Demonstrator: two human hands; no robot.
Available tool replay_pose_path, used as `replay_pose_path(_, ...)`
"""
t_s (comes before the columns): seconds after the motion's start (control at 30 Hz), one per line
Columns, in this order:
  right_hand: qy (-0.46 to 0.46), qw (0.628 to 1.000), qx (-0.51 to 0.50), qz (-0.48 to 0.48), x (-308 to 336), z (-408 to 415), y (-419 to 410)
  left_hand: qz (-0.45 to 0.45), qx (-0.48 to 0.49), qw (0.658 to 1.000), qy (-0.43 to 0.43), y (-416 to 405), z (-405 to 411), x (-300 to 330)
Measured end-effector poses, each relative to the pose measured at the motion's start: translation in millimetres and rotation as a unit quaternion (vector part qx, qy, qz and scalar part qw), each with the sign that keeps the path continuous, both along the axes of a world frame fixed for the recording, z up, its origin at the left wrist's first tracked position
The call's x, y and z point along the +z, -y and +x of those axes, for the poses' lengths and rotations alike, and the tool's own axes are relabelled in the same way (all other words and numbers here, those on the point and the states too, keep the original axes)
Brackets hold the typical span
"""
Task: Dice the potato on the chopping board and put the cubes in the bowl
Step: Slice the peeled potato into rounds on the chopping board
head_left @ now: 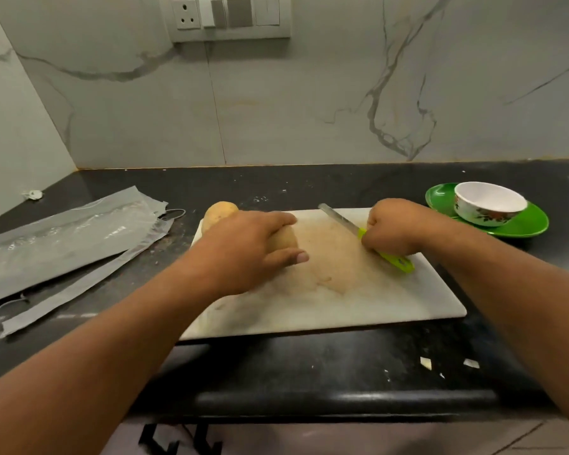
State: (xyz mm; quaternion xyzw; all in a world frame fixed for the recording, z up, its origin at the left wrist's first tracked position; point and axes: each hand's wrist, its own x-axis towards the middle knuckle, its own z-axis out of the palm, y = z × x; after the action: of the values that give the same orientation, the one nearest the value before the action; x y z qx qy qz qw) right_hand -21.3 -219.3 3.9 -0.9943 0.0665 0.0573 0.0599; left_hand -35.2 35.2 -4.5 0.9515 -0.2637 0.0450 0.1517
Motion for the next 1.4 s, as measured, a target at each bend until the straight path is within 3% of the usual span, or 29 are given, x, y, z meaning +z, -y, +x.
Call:
replay_pose_path(0.13,0.091,0.993,-0.012,0.077,-16.6,16.1,3.2,0.013,-0.020,1.000,0.003,37.5,40.4,-7.3)
replay_pose_path(0.23,0.154,0.978,-0.034,0.138,-32.3,13.5,5.7,-0.090,-0.005,0.996,0.003,48.0,54.9,-20.7)
replay_pose_path(0.33,0.151,0.973,-0.008,0.172,-31.4,7.6,5.9,-0.148,-0.017,0.989,-0.021,43.6,58.8,-27.9)
replay_pose_path(0.47,0.135,0.976,0.012,0.169,-21.3,-3.4,5.3,-0.138,-0.037,0.986,-0.083,23.7,69.2,-33.1)
replay_pose_path(0.6,0.137,0.976,0.041,0.163,-4.5,-25.1,-6.5,-0.183,-0.029,0.977,-0.104,17.1,80.8,-33.2)
replay_pose_path(0.73,0.158,0.981,0.048,0.100,6.5,-44.6,-23.7,-0.180,-0.044,0.977,-0.106,17.6,82.1,-32.6)
replay_pose_path(0.93,0.114,0.992,0.049,0.010,21.7,-62.9,-39.6,-0.176,-0.048,0.980,-0.081,20.7,78.7,-32.1)
replay_pose_path(1.4,0.089,0.990,0.087,0.059,14.3,-57.2,-45.6,-0.187,0.013,0.978,-0.096,27.1,81.0,-26.9)
